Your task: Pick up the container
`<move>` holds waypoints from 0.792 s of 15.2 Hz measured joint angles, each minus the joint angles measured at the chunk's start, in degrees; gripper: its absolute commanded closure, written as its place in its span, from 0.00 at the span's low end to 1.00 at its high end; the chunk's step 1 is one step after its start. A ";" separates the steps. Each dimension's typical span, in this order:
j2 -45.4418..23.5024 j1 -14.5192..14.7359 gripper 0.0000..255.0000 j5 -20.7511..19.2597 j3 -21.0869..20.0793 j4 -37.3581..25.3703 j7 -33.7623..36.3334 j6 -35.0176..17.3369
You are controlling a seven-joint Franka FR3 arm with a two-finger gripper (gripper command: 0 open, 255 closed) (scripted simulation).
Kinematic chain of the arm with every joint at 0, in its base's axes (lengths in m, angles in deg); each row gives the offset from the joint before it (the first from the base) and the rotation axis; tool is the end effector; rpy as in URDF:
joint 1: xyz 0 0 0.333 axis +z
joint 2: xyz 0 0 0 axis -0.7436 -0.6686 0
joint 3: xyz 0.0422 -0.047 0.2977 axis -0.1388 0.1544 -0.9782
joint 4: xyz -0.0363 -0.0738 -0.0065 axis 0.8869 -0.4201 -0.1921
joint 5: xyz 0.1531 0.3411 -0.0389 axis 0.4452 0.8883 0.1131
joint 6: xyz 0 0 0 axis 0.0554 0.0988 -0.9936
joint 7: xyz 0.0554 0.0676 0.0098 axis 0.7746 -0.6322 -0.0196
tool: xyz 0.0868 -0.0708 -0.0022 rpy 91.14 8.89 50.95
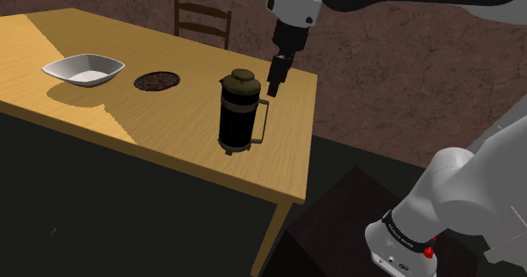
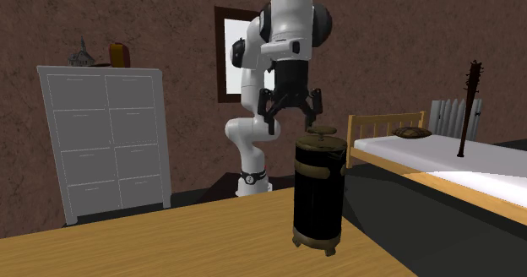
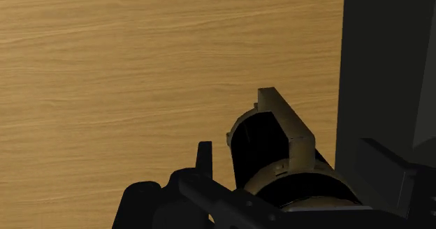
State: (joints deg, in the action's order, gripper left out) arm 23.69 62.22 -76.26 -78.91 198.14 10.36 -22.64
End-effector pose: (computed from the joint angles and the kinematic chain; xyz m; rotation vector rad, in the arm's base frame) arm 0.4344 0.2178 0.5637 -3.0323 -0.8040 -0.0357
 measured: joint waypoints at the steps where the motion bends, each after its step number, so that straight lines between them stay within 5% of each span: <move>1: -1.26 0.63 0.00 -0.55 -0.80 -0.93 -0.42 0.08; 10: -3.34 1.57 0.00 -1.30 -2.04 2.79 -0.66 -5.17; 11: -3.39 1.57 1.00 -1.31 -2.05 2.95 -0.65 -5.39; 12: -3.41 1.57 1.00 -1.32 -2.05 3.01 -0.64 -5.48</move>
State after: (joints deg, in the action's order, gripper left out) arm 20.27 63.80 -77.58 -80.96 201.15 9.72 -28.12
